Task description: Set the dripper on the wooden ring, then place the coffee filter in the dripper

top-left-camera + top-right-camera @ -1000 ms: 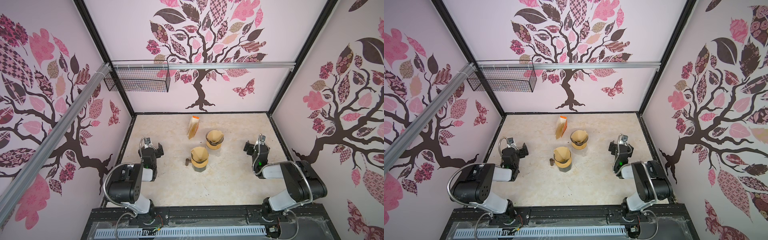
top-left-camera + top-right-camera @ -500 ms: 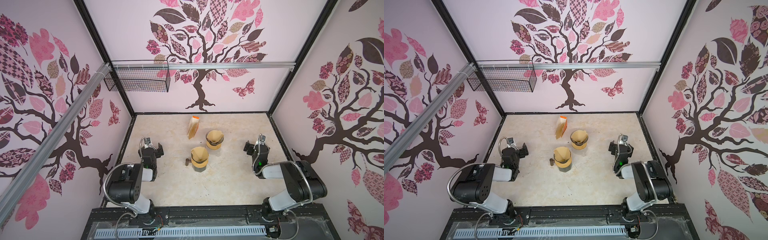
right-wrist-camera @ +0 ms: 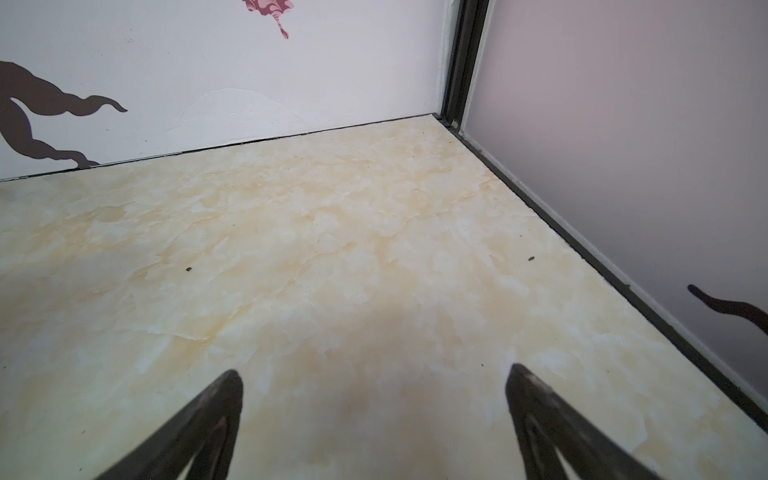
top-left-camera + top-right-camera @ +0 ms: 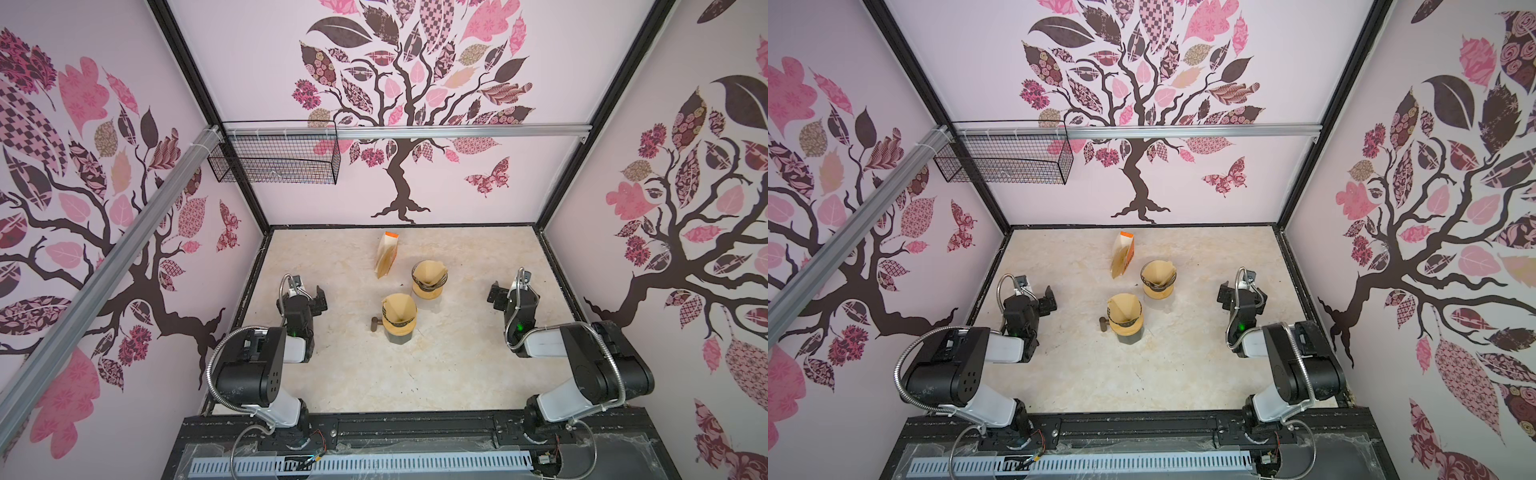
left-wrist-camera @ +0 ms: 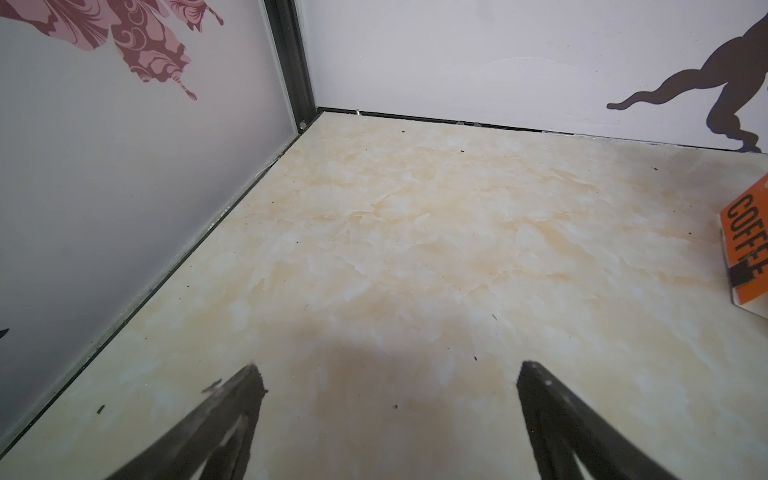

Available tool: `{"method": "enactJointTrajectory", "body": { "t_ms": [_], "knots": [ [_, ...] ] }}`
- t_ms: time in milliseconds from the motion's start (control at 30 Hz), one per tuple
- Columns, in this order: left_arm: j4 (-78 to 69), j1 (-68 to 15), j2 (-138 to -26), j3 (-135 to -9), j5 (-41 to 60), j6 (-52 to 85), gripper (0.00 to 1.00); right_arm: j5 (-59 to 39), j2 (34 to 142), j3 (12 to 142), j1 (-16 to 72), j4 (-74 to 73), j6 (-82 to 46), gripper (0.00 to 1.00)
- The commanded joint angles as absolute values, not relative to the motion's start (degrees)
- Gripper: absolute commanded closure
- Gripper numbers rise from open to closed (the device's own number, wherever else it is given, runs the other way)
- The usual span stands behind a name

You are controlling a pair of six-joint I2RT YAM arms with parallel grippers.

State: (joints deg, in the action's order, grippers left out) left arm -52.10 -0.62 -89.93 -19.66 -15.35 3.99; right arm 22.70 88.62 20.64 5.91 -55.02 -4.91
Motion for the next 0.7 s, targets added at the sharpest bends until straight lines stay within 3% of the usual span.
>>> {"method": "enactJointTrajectory", "body": {
  "t_ms": [0, 667],
  "knots": [
    [-53.0, -0.6, -90.3, -21.3, -15.6, 3.6, 0.02, 22.8, 89.4, 22.9, 5.8, -55.2, -4.4, 0.00],
    [-52.0, -0.1, -89.7, -21.4, -14.4, 3.6, 0.02, 22.8, 89.4, 22.9, 5.8, -55.2, -4.4, 0.00]
  ]
}}
